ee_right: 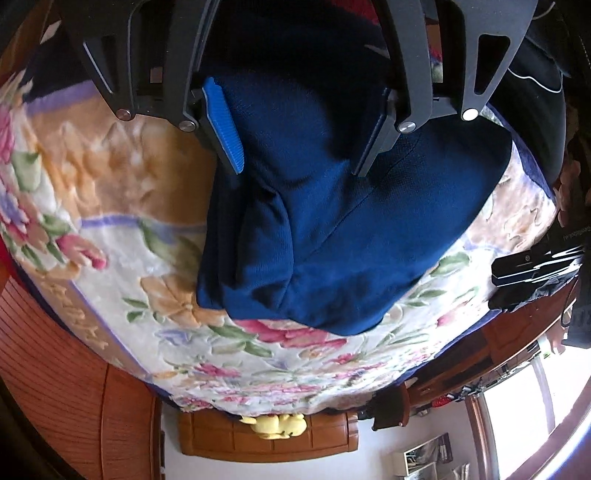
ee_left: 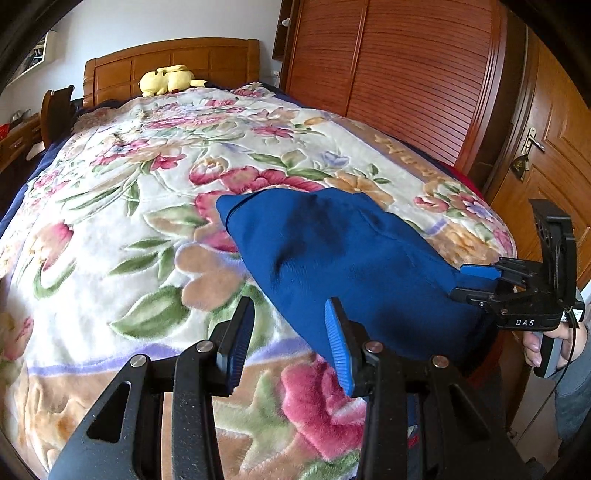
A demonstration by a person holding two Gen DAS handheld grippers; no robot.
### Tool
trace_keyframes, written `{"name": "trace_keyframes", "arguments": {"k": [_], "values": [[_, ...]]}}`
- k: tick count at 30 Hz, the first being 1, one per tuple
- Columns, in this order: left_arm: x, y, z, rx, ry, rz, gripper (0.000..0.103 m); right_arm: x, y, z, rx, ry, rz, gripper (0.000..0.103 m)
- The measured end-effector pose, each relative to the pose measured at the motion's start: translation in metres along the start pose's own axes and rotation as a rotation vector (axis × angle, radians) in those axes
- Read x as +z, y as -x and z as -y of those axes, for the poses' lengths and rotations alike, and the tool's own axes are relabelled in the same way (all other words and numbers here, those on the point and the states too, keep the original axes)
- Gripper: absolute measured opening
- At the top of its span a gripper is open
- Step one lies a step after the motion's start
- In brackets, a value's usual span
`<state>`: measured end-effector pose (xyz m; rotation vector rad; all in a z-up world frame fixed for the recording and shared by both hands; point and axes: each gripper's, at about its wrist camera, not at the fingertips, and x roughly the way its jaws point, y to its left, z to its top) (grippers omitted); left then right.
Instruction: Fold large clothes
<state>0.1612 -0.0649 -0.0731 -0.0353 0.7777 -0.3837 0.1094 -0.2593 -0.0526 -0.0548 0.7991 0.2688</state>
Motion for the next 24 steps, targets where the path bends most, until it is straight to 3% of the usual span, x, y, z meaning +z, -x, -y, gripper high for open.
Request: {"name": "trace_keyframes", "arguments": {"k": [6,8,10,13,20,24], "values": [[0.003,-0.007,-0.001,-0.028,0.007,0.001,0.041,-0.005,0.005,-0.006,-0.006,0.031,-0.030,0.061],[0.005,-0.013,-0.001,-0.032,0.001,-0.007,0.041,-0.007,0.006,-0.006,0.003,0.047,-0.033,0.053],[0.009,-0.021,-0.002,-0.030,-0.008,-0.014,0.041,-0.010,0.009,-0.008,-0.013,0.075,-0.030,0.025],[0.018,-0.040,-0.007,-0.018,-0.018,-0.035,0.041,-0.014,0.017,-0.007,-0.002,0.083,-0.010,0.013],[0.041,-0.097,-0.028,0.017,0.000,-0.109,0.041,-0.023,0.037,-0.001,-0.004,0.077,0.020,0.010],[0.054,-0.122,-0.039,-0.020,0.033,-0.131,0.041,-0.026,0.039,-0.002,-0.011,0.083,0.009,0.010]]}}
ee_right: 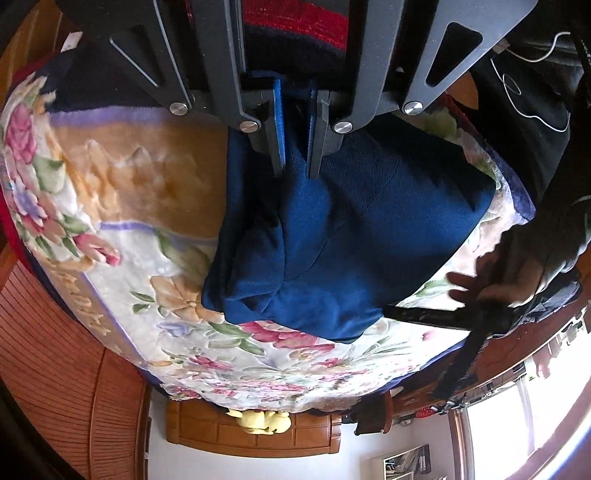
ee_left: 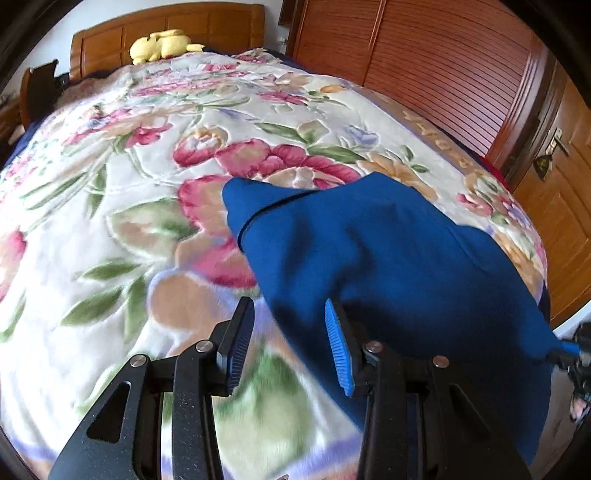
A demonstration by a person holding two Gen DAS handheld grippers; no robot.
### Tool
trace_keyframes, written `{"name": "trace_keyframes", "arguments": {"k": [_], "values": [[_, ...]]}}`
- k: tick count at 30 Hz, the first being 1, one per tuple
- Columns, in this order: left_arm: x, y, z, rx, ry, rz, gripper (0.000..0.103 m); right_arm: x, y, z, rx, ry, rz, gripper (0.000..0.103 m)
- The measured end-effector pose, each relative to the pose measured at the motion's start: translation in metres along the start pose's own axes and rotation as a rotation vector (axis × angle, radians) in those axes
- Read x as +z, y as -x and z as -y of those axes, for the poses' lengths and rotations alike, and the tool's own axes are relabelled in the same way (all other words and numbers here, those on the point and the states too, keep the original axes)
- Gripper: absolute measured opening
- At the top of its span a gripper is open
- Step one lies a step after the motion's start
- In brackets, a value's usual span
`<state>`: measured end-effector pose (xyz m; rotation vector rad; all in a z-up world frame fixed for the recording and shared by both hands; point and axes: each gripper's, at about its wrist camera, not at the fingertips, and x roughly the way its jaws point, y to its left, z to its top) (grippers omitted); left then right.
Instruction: Fold large clothes
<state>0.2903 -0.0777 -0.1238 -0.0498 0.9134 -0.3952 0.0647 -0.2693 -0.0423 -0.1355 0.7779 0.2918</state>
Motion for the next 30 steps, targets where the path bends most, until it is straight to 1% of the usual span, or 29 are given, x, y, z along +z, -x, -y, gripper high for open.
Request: {"name": "trace_keyframes", "arguments": {"k": [5,7,8,9,10,11,12,13,16,19,22,25,27,28,29,30], "values": [[0.016,-0.027,-0.002,0.037,-0.019,-0.024,0.041,0.000,0.003,-0.002,-0.012,-0.029,0.010,0.011],[0.021,-0.039,-0.005,0.059,-0.020,-0.036,0.043,-0.002,0.008,-0.001,-0.010,-0.045,0.018,0.017],[0.024,-0.044,-0.006,0.069,-0.020,-0.039,0.047,-0.004,0.011,-0.001,-0.016,-0.050,0.021,0.018],[0.026,-0.048,-0.008,0.080,-0.022,-0.037,0.050,-0.006,0.013,-0.003,-0.030,-0.047,0.021,0.024],[0.028,-0.052,-0.009,0.099,-0.030,-0.033,0.059,-0.008,0.017,-0.004,-0.047,-0.043,0.020,0.030],[0.030,-0.055,-0.010,0.119,-0.032,-0.029,0.068,-0.011,0.020,-0.004,-0.055,-0.047,0.022,0.033],[0.033,-0.058,-0.013,0.136,-0.027,-0.025,0.073,-0.014,0.024,-0.004,-0.056,-0.056,0.023,0.039],[0.034,-0.059,-0.017,0.137,-0.018,-0.025,0.077,-0.016,0.028,-0.003,-0.057,-0.063,0.024,0.046],[0.038,-0.064,-0.027,0.095,0.025,-0.038,0.077,-0.026,0.037,-0.001,-0.057,-0.091,0.028,0.052],[0.040,-0.065,-0.029,0.073,0.029,-0.043,0.077,-0.035,0.041,-0.002,-0.046,-0.124,0.030,0.054],[0.041,-0.065,-0.030,0.063,0.034,-0.043,0.077,-0.040,0.034,0.000,-0.030,-0.157,0.021,0.055],[0.042,-0.066,-0.030,0.057,0.039,-0.038,0.077,-0.037,0.024,0.008,-0.012,-0.212,0.033,0.055],[0.043,-0.066,-0.031,0.039,0.041,-0.033,0.072,-0.035,0.015,0.011,-0.014,-0.230,0.033,0.055],[0.044,-0.067,-0.032,0.021,0.048,-0.034,0.067,-0.035,0.008,0.013,-0.018,-0.240,0.020,0.055],[0.045,-0.068,-0.032,0.009,0.056,-0.036,0.061,-0.035,0.001,0.015,-0.001,-0.254,0.008,0.055],[0.046,-0.068,-0.032,-0.007,0.060,-0.039,0.058,-0.036,-0.005,0.016,0.022,-0.270,-0.004,0.055]]}}
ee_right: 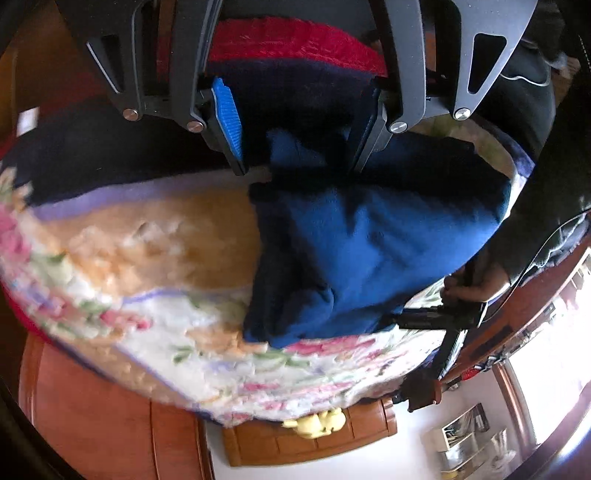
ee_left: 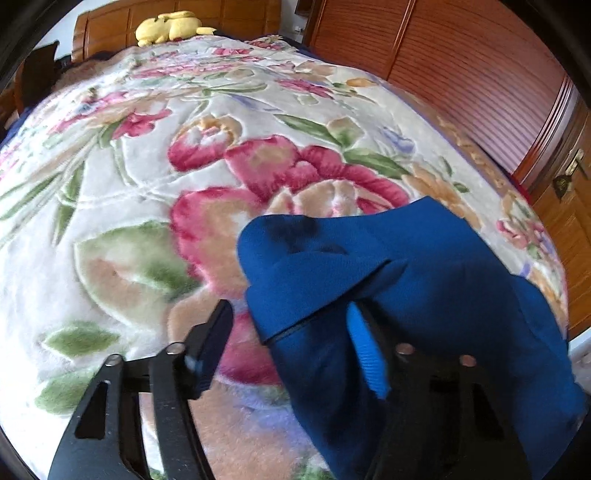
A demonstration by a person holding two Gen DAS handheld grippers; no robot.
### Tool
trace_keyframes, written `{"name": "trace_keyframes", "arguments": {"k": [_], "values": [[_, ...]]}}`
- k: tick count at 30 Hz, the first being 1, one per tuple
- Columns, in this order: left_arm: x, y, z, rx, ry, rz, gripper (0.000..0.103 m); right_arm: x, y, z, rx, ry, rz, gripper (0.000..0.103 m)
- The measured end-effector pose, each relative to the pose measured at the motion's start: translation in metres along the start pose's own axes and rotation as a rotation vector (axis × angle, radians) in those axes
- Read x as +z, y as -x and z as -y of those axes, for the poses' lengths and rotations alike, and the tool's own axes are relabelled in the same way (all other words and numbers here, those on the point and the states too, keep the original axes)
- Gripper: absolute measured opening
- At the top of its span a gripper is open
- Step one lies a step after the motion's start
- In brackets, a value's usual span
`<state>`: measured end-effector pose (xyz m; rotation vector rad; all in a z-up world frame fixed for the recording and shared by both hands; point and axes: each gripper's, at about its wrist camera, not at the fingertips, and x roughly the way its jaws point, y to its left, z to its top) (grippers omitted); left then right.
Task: Fold large clothes
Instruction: 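Grasp the jacket bundle with the right tool while the left tool grasps it too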
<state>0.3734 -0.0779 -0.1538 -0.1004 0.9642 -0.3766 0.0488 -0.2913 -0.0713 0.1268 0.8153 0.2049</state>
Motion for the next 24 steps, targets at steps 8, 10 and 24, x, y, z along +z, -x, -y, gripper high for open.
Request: {"name": "trace_keyframes", "arguments": {"k": [8,10,24], "values": [[0.007,0.023,0.020,0.028,-0.041,0.043,0.013,-0.005,-0.011,-0.010,0.050,0.027,0.035,0.031],[0.011,0.038,0.031,0.052,-0.073,0.081,0.012,-0.007,0.000,-0.008,0.077,0.039,0.117,0.018],[0.070,0.086,0.158,0.045,-0.234,0.240,0.011,0.018,0.072,0.065,-0.038,0.083,0.401,0.008]]}}
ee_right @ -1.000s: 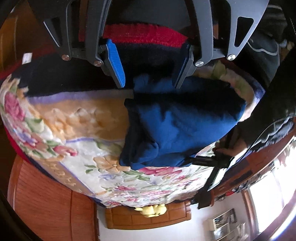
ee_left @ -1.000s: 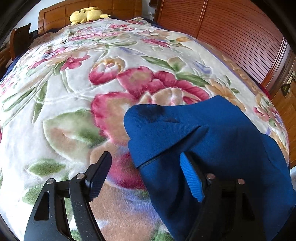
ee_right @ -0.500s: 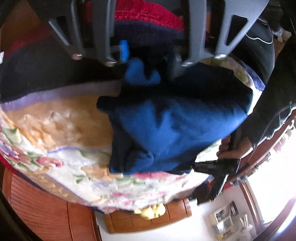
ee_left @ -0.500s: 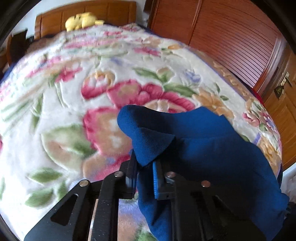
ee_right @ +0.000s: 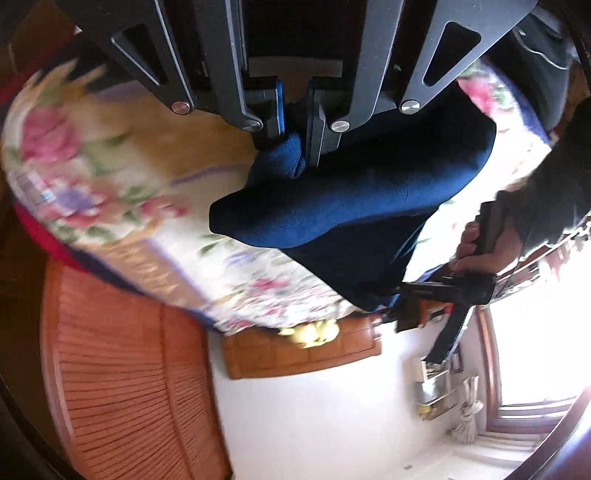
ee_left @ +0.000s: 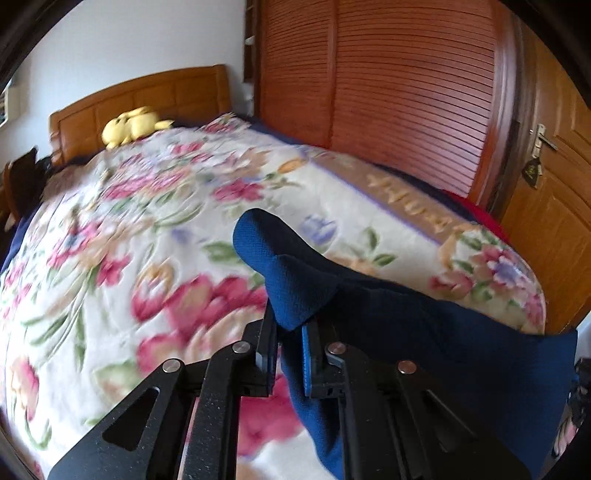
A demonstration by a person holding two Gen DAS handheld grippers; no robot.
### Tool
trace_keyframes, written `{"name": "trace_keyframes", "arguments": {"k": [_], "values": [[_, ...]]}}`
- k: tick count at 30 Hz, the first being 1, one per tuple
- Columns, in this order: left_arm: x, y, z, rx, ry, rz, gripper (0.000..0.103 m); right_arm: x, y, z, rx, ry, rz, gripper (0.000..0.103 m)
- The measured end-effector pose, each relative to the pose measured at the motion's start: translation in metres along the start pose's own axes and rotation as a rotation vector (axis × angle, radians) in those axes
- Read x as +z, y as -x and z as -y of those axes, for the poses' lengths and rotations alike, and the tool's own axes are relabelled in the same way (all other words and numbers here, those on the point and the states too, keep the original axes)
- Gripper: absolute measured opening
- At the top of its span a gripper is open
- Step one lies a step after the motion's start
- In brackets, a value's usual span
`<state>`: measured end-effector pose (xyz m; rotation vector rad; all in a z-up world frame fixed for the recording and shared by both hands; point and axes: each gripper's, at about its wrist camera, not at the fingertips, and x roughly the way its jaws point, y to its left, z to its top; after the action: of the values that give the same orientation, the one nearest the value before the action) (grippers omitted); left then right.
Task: Fold large clothes
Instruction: 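Grasp the jacket bundle with the right tool while the left tool grasps it too, then carry the jacket bundle with both tools toward the bed's wardrobe side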
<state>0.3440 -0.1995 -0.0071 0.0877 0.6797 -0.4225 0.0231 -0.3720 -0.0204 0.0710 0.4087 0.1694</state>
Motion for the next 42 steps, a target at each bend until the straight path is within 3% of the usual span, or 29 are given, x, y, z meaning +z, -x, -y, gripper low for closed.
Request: {"name": "trace_keyframes", "arguments": {"k": [14,18,23,28,32,34,38,42], "values": [[0.131,-0.067,0.230,-0.209,-0.160,0.120,0.011,0.052,0.090,0.184,-0.432,0.078,0.114,0.008],[0.145,-0.090,0.286,-0.261,-0.201,0.133,0.011,0.049,0.110,0.222,-0.557,0.072,0.105,0.008],[0.130,-0.133,0.338,-0.285,-0.241,0.040,0.011,0.018,0.103,0.253,-0.607,0.007,0.022,0.008],[0.103,-0.151,0.349,-0.168,-0.339,0.020,0.012,-0.015,0.083,0.263,-0.616,-0.103,-0.075,0.008],[0.097,-0.144,0.337,-0.165,-0.357,-0.030,0.018,-0.010,0.084,0.268,-0.583,-0.196,-0.074,0.011],[0.094,-0.134,0.327,-0.172,-0.352,-0.036,0.023,0.001,0.078,0.270,-0.591,-0.213,-0.070,0.017],[0.084,-0.111,0.320,-0.206,-0.373,-0.010,0.036,0.013,0.083,0.259,-0.660,-0.169,-0.068,0.020],[0.069,-0.093,0.310,-0.263,-0.369,-0.007,0.039,0.025,0.094,0.242,-0.726,-0.121,-0.032,0.022]]}}
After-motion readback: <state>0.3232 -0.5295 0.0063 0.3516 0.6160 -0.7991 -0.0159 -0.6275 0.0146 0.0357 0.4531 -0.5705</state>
